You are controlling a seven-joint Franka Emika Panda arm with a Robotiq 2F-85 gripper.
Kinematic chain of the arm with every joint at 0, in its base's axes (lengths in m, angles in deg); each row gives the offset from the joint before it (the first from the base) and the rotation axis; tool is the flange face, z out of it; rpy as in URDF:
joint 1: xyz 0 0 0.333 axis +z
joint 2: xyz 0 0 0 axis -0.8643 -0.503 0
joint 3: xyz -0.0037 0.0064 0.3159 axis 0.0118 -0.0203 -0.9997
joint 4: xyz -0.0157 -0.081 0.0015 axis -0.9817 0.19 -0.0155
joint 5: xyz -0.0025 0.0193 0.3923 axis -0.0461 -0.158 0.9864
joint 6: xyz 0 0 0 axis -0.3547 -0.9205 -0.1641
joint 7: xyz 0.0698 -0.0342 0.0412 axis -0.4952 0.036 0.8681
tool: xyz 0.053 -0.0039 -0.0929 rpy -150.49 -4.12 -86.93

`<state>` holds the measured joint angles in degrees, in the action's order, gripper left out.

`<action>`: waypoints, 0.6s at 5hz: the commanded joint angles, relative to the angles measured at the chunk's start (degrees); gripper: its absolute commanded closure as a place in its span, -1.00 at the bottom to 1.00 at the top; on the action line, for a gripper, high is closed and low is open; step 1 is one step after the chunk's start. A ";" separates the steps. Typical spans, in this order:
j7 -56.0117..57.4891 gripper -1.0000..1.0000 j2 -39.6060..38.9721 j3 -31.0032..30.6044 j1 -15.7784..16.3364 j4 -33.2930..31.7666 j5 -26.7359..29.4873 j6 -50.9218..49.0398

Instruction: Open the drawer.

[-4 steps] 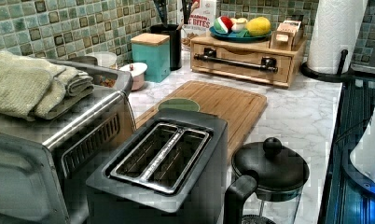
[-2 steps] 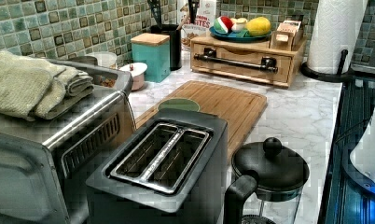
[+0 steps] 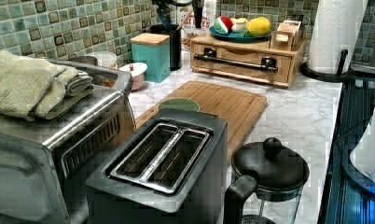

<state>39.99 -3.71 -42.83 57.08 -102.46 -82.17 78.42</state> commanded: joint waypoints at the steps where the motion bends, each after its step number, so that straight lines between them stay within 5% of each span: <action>1: 24.20 -1.00 4.95 5.22 -5.10 -10.28 -1.64 12.47; 3: 27.67 -1.00 2.76 6.82 -6.80 -11.38 -7.53 17.85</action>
<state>60.78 -1.67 -38.85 54.58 -113.10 -88.59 94.37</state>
